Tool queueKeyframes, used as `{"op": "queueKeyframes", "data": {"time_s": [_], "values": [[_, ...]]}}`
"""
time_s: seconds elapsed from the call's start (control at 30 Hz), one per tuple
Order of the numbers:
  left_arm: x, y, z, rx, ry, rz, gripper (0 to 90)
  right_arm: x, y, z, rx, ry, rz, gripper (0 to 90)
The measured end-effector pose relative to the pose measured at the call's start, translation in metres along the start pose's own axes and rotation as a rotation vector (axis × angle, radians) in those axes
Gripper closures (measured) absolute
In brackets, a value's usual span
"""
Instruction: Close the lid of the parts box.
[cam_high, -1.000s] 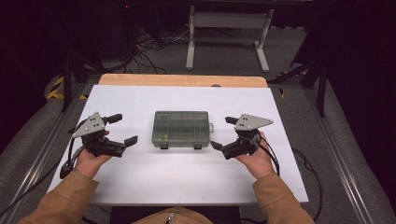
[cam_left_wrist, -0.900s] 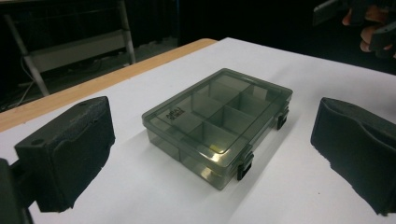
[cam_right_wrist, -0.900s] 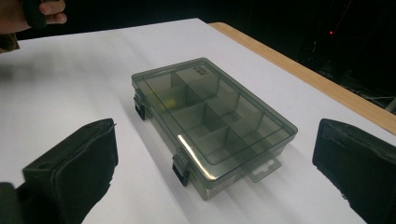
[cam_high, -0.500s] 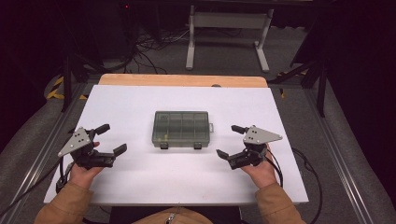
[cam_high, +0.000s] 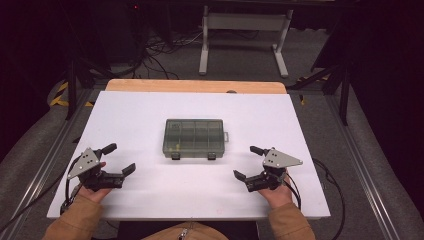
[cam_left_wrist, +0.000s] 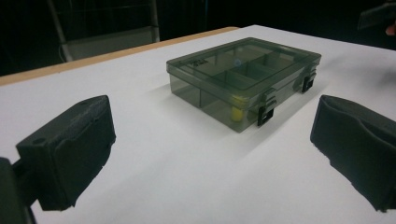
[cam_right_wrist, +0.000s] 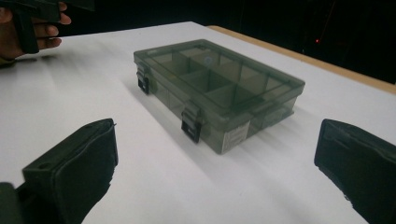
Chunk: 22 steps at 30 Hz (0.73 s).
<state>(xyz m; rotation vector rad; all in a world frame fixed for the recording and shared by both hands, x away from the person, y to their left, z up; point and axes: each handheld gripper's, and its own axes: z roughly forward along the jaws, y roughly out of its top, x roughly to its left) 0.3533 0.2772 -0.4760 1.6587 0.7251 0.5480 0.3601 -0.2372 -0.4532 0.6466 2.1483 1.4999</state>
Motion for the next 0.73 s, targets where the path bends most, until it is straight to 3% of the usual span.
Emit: {"op": "queueKeyframes", "data": {"time_s": [0.1, 0.3, 0.73], "values": [[0.0009, -0.0021, 0.0021, 0.015, 0.0, 0.004, 0.4, -0.001, -0.0088, 0.0025, 0.025, 0.012, 0.024, 0.1], [0.0008, -0.0035, 0.0027, 0.009, -0.011, 0.001, 0.4, -0.0011, -0.0127, -0.0001, 0.007, 0.005, 0.044, 0.1], [0.0055, -0.0045, 0.0045, -0.002, -0.028, -0.044, 0.4, 0.0004, -0.0127, 0.0001, 0.019, -0.022, 0.032, 0.2]]}}
